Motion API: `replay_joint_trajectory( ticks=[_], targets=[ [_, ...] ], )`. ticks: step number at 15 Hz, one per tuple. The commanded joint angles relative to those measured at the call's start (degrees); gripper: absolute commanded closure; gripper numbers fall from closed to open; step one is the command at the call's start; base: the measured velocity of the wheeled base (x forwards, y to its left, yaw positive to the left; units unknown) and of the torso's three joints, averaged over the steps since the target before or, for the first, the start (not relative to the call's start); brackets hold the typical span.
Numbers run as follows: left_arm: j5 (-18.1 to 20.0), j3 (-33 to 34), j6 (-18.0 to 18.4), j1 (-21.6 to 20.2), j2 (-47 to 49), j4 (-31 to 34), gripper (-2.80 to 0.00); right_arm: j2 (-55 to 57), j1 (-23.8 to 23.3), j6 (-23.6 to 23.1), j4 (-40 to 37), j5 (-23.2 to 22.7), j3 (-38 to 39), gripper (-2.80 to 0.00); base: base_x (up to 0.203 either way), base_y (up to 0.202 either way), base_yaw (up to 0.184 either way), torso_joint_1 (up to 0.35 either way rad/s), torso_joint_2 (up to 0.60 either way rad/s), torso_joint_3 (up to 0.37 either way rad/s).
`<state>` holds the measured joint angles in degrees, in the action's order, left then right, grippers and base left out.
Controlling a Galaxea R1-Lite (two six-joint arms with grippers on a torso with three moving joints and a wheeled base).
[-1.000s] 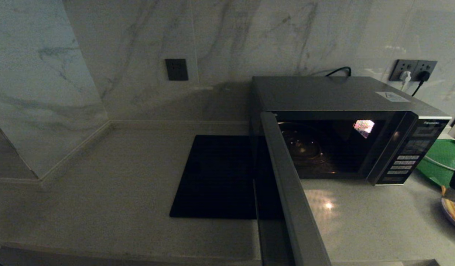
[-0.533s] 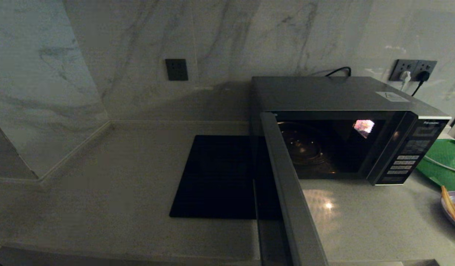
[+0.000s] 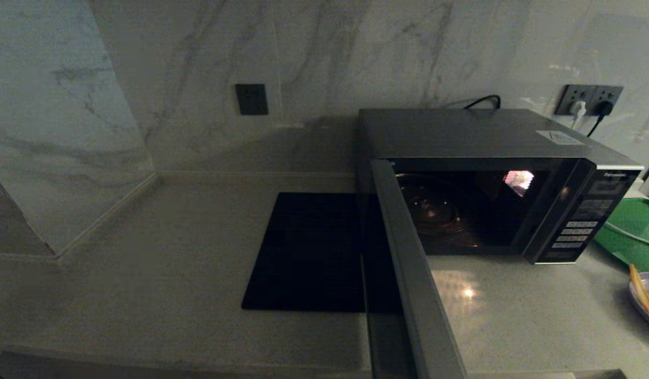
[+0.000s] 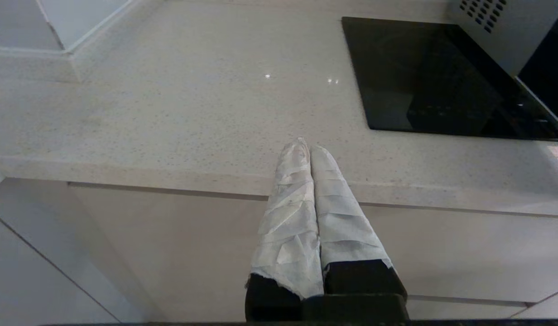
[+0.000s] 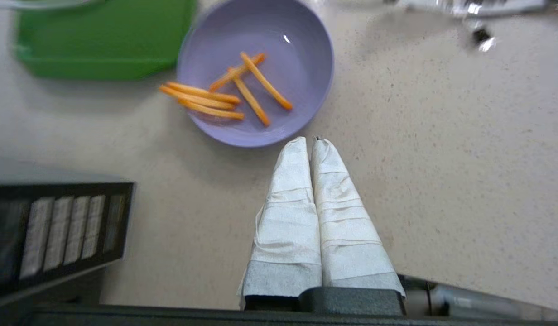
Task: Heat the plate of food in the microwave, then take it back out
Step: Put the plate in the microwave oven
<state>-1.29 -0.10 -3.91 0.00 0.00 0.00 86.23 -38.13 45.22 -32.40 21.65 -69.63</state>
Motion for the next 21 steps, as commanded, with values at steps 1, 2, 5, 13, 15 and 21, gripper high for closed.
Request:
replay_joint_trajectory(
  ticks=[1,2,5,13,15,21],
  targets=[
    [0.0,0.0,0.0,0.0,0.0,0.0,0.00,7.6,-4.7,-1.8,-0.1,-7.5,-3.9,0.00,0.000,0.000,0.000,0.000,0.00,0.000],
    [0.0,0.0,0.0,0.0,0.0,0.0,0.00,9.0,-6.4,-2.7,-0.5,-12.9,-6.3,0.00,0.000,0.000,0.000,0.000,0.00,0.000],
    [0.0,0.0,0.0,0.0,0.0,0.0,0.00,12.7,-11.2,-7.5,-2.5,-26.4,-10.6,0.00,0.000,0.000,0.000,0.000,0.00,0.000],
    [0.0,0.0,0.0,0.0,0.0,0.0,0.00,24.4,-14.0,-8.4,-7.4,-28.1,-23.0,-2.80,0.000,0.000,0.000,0.000,0.00,0.000],
    [0.0,0.0,0.0,0.0,0.0,0.0,0.00,26.3,-14.1,-8.4,-7.4,-27.8,-22.6,-2.80,0.000,0.000,0.000,0.000,0.00,0.000],
    [0.0,0.0,0.0,0.0,0.0,0.0,0.00,30.6,-16.3,-8.4,-7.1,-25.2,-19.4,-2.80,0.000,0.000,0.000,0.000,0.00,0.000]
  ],
)
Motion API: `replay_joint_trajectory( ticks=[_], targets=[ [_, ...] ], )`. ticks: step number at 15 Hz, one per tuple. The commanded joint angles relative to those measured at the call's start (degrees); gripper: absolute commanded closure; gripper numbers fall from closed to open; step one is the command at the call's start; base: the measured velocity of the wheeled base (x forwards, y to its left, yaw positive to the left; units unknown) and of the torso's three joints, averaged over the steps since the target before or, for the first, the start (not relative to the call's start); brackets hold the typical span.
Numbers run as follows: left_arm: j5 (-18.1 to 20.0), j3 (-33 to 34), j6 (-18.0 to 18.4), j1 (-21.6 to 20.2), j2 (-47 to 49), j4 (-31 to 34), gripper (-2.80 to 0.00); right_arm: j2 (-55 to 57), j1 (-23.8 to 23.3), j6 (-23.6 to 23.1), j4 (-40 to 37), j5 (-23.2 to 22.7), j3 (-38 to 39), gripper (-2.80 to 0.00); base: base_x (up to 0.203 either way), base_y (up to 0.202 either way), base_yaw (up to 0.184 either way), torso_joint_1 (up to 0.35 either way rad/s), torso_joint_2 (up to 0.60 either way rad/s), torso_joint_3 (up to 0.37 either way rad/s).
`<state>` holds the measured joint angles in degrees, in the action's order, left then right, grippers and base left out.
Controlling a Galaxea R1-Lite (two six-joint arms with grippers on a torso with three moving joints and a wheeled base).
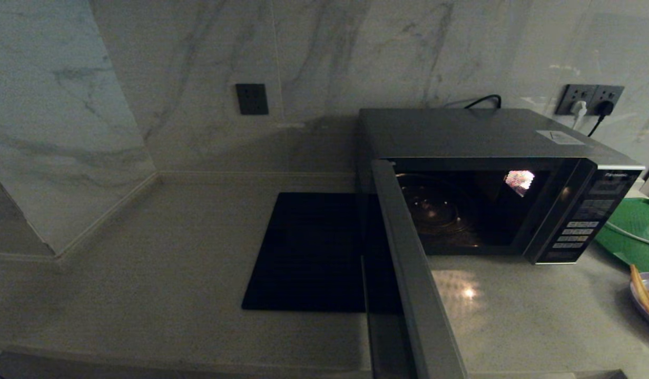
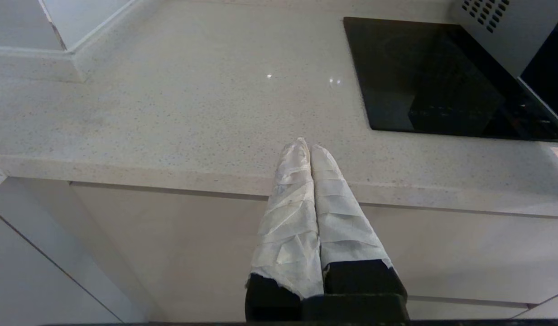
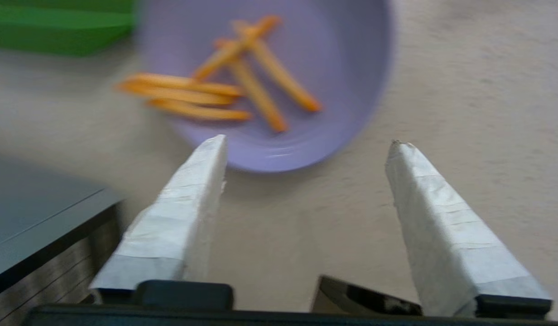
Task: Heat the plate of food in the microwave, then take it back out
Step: Put the plate in the microwave oven
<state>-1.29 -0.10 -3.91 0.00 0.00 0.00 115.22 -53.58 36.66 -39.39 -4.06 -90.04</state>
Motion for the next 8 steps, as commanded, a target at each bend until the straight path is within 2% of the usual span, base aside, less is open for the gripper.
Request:
replay_joint_trajectory(
  ticks=[1,5,8],
  targets=[
    [0.0,0.0,0.0,0.0,0.0,0.0,0.00,2.3,-1.3,0.2,0.5,1.5,1.4,-2.80,0.000,0.000,0.000,0.000,0.00,0.000],
    [0.0,0.0,0.0,0.0,0.0,0.0,0.00,4.7,-3.2,0.3,5.7,3.3,4.4,-2.80,0.000,0.000,0.000,0.000,0.00,0.000],
    [0.0,0.0,0.0,0.0,0.0,0.0,0.00,7.2,-3.9,0.5,5.8,4.8,4.7,-2.80,0.000,0.000,0.000,0.000,0.00,0.000]
  ],
)
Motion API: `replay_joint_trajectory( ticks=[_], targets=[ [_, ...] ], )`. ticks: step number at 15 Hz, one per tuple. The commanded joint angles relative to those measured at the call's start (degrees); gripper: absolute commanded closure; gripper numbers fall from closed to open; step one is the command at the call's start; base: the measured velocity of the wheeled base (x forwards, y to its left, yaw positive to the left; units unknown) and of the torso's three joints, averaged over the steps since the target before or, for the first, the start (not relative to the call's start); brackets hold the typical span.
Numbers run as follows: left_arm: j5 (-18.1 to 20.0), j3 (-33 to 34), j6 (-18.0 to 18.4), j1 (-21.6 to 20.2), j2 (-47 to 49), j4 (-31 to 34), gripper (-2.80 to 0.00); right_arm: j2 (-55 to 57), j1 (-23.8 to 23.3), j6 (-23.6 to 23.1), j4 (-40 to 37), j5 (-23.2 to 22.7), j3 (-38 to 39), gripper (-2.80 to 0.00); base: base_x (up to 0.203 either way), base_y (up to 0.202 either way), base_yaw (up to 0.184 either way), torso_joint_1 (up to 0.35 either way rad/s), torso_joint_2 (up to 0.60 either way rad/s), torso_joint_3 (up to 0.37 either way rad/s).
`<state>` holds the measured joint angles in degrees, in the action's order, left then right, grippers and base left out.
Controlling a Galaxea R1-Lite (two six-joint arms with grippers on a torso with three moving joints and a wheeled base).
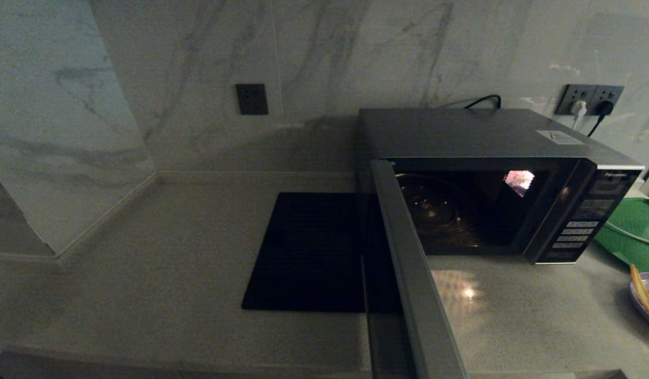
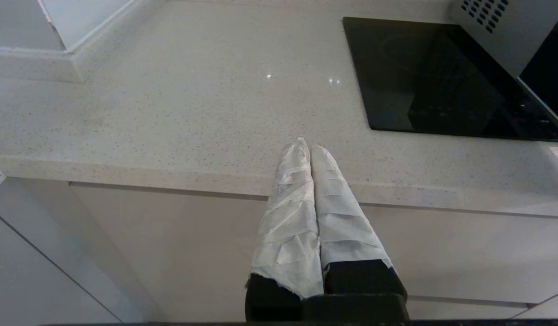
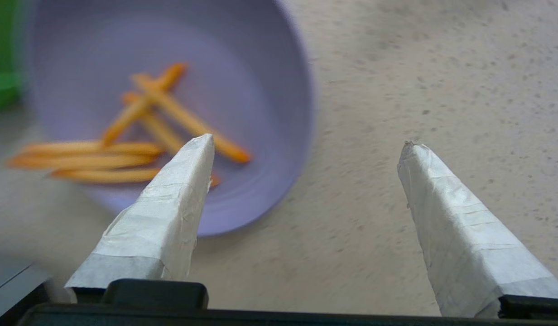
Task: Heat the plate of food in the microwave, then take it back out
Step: Put the plate in the microwave oven
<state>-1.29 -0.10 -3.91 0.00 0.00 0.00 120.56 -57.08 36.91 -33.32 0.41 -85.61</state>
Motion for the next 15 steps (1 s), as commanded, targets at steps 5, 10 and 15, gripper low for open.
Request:
replay_joint_trajectory(
  ticks=[5,10,15],
  targets=[
    [0.0,0.0,0.0,0.0,0.0,0.0,0.00,4.7,-0.8,0.2,0.0,1.2,0.4,-2.80,0.000,0.000,0.000,0.000,0.00,0.000],
    [0.0,0.0,0.0,0.0,0.0,0.0,0.00,6.0,-0.8,0.2,0.0,1.4,0.3,-2.80,0.000,0.000,0.000,0.000,0.00,0.000],
    [0.0,0.0,0.0,0.0,0.0,0.0,0.00,7.8,-0.8,0.3,0.1,2.9,-0.2,-2.80,0.000,0.000,0.000,0.000,0.00,0.000]
  ],
)
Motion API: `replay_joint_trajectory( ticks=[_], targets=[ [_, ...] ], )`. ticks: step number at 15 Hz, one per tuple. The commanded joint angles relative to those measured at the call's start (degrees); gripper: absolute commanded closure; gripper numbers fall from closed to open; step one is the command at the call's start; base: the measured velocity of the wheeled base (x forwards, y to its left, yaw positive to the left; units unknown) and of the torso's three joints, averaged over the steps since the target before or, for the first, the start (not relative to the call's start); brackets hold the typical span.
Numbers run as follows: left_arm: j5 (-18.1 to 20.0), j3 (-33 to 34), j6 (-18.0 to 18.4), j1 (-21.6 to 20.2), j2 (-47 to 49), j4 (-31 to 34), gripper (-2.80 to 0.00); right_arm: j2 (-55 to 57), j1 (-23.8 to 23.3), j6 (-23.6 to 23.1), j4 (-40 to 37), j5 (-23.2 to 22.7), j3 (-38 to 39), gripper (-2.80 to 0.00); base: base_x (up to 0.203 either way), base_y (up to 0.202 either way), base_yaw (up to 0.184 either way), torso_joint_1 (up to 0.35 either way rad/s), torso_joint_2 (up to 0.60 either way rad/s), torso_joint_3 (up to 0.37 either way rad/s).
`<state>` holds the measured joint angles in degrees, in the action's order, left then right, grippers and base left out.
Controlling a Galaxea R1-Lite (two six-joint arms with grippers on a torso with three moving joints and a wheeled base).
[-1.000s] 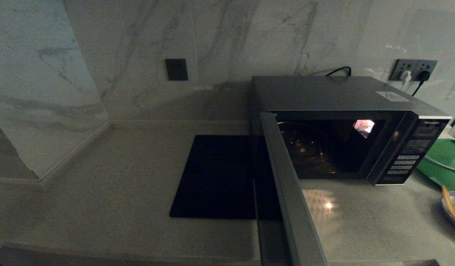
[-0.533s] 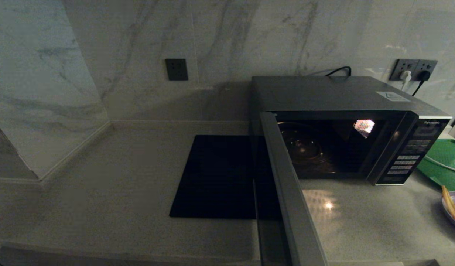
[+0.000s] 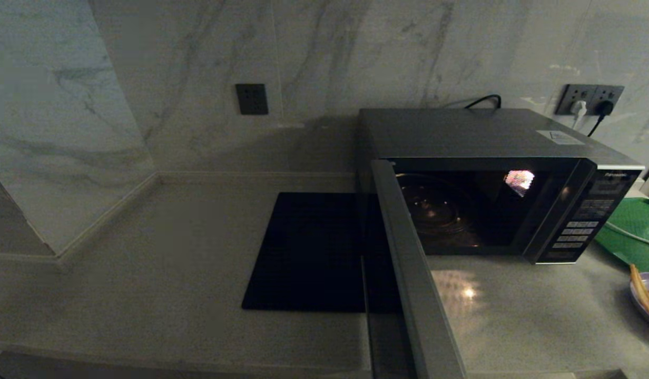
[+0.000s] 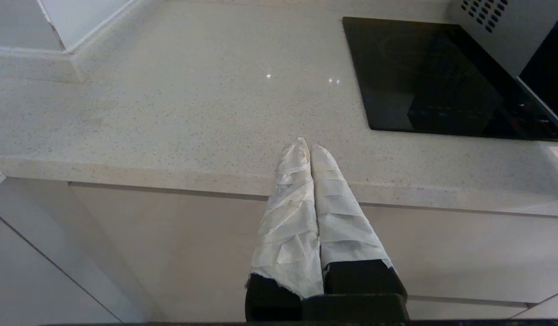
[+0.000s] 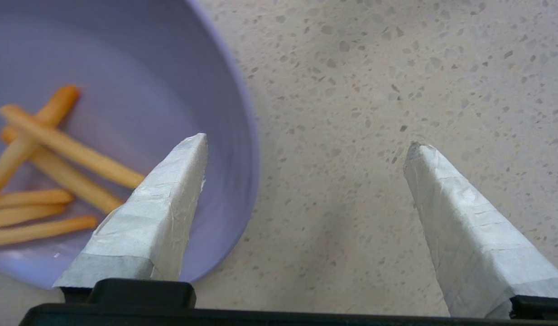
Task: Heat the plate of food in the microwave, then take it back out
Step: Put the plate in the microwave oven
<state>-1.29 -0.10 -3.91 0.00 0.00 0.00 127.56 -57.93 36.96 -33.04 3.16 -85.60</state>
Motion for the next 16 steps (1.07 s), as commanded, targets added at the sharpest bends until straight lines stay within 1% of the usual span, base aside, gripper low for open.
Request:
replay_joint_trajectory(
  ticks=[1,6,8,16],
  targets=[
    [0.0,0.0,0.0,0.0,0.0,0.0,0.00,1.2,0.0,0.2,-0.1,0.2,-0.5,-2.80,0.000,0.000,0.000,0.000,0.00,0.000],
    [0.0,0.0,0.0,0.0,0.0,0.0,0.00,1.9,0.1,0.2,0.3,0.2,-1.2,-2.80,0.000,0.000,0.000,0.000,0.00,0.000],
    [0.0,0.0,0.0,0.0,0.0,0.0,0.00,2.3,0.2,0.1,3.2,0.3,-0.7,-2.80,0.000,0.000,0.000,0.000,0.00,0.000],
    [0.0,0.0,0.0,0.0,0.1,0.0,0.00,3.8,0.8,0.1,3.5,0.3,-1.6,-2.80,0.000,0.000,0.000,0.000,0.00,0.000]
  ],
)
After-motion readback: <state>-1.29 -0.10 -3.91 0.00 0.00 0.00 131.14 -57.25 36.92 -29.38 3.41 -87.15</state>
